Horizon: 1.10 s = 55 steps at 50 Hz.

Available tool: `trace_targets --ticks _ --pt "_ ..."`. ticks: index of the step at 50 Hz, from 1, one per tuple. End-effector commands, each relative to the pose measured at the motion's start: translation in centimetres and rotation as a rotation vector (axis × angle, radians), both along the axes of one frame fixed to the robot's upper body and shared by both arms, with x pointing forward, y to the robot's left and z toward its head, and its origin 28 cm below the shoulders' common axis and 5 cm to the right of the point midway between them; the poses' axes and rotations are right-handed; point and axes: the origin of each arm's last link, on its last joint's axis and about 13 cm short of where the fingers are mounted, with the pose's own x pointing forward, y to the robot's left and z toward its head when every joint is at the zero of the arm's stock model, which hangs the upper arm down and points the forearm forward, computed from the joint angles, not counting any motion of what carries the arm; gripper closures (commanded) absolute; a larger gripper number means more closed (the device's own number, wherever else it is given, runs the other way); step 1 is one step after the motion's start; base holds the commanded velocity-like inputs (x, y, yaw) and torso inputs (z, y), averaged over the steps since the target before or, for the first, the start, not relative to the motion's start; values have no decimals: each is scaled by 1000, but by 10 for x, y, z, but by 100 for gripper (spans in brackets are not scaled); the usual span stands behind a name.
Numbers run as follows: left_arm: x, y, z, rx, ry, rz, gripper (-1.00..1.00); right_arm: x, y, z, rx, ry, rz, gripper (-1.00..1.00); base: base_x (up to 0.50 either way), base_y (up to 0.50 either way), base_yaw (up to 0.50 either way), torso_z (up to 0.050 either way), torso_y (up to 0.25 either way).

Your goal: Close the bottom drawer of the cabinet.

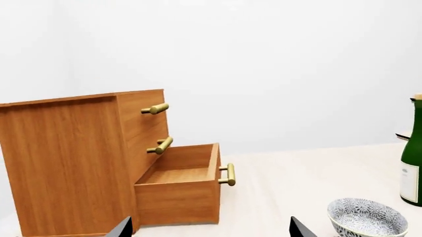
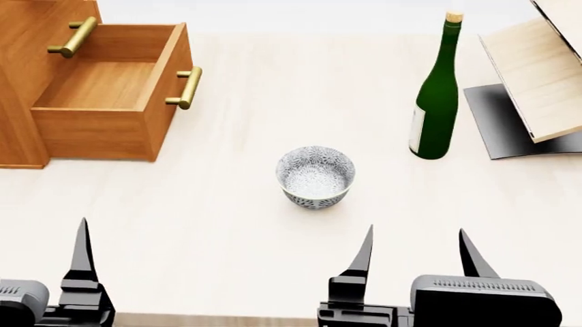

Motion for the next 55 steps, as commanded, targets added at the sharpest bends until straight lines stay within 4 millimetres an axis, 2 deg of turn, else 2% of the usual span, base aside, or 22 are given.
trace_targets --ticks 1,55 --pt "-3 3 7 1 -18 16 -100 0 1 4 -2 2 9 -100 0 500 0 0 0" --pt "-3 2 5 4 -7 17 -100 0 0 -1 13 19 11 -100 0 500 0 0 0"
